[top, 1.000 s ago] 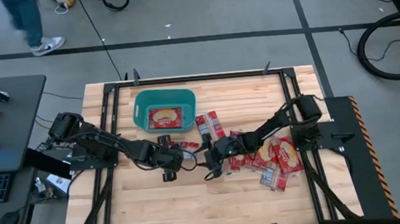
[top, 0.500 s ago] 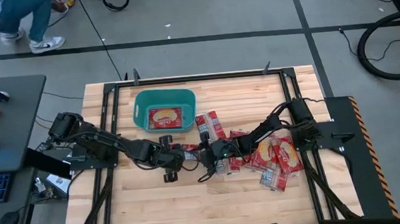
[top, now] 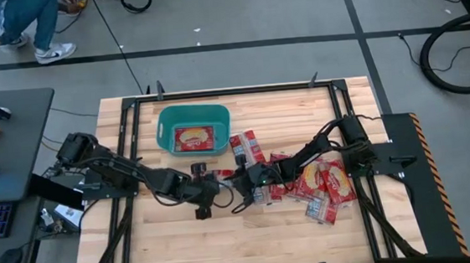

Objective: Sort popcorn bags into baskets
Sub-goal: Put the red popcorn pack into the green bin

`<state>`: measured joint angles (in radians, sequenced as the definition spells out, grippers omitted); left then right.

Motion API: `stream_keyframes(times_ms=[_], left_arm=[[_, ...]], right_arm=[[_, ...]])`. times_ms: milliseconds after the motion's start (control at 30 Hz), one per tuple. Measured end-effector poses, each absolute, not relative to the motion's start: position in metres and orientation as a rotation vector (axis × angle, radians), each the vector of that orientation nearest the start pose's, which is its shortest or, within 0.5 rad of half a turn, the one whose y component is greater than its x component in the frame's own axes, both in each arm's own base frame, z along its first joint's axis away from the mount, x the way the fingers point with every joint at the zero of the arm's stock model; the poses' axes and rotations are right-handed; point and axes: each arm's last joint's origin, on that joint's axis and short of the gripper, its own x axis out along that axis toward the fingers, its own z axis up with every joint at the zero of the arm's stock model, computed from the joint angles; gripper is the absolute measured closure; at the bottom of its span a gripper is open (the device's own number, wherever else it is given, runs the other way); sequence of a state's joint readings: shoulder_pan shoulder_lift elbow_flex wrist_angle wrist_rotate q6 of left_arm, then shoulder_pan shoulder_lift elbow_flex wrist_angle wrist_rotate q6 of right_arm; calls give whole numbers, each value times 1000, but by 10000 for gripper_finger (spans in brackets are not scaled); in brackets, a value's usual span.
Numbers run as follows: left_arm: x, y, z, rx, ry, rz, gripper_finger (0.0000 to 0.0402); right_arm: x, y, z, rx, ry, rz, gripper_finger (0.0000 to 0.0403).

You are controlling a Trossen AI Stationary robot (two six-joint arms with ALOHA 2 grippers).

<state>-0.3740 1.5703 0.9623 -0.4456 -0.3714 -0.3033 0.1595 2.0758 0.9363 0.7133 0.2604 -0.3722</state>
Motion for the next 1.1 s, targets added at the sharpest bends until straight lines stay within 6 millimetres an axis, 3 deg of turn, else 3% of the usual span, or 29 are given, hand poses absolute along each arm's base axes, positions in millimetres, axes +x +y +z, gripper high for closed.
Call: stream_keyframes(times_ms=[200, 367, 600, 933, 1100], left_arm=[[288, -105, 184, 136, 965, 199, 198], [293, -106, 170, 196, 984, 230, 190], [295, -106, 154, 247, 1039, 259, 221], [291, -104, 154, 271, 1063, 287, 292], [290, -103, 154, 275, 1068, 287, 335]], right_arm=[[389, 51, 97, -410, 435, -20, 324], [389, 50, 97, -369, 432, -9, 324], [389, 49, 97, -362, 436, -6, 323], [389, 50, 97, -373, 433, 5, 322], [388, 53, 98, -371, 428, 27, 296]])
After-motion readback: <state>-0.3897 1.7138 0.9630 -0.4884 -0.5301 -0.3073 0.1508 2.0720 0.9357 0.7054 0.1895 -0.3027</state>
